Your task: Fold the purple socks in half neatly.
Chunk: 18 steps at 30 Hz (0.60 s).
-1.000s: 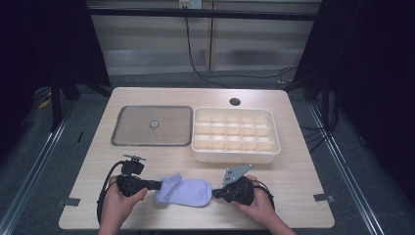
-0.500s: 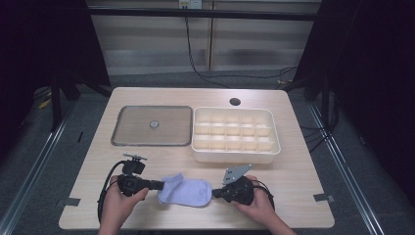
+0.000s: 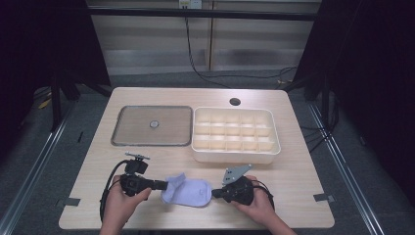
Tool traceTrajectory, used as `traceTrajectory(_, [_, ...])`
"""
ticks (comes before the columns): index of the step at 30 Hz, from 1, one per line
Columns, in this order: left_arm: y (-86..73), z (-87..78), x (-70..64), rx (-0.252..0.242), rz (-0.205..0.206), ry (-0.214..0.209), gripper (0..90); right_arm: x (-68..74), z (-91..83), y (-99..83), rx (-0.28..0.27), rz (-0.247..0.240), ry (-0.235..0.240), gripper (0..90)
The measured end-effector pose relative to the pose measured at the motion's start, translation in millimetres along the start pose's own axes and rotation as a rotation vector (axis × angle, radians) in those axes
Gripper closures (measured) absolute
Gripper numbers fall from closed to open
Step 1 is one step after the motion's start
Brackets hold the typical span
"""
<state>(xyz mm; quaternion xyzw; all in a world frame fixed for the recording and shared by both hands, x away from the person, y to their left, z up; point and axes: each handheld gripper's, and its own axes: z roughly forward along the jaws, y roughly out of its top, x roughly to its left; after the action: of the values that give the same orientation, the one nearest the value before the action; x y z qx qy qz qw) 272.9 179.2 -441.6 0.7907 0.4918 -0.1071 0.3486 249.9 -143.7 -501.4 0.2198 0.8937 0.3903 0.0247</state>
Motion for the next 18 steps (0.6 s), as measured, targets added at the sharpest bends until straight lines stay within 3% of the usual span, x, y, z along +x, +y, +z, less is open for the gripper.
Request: traceTrajectory(18, [4.6,6.9,-11.2,0.019,0.018,-0.01,85.9,-0.1,0.4,0.0,-0.002,0.002,0.003,90.0])
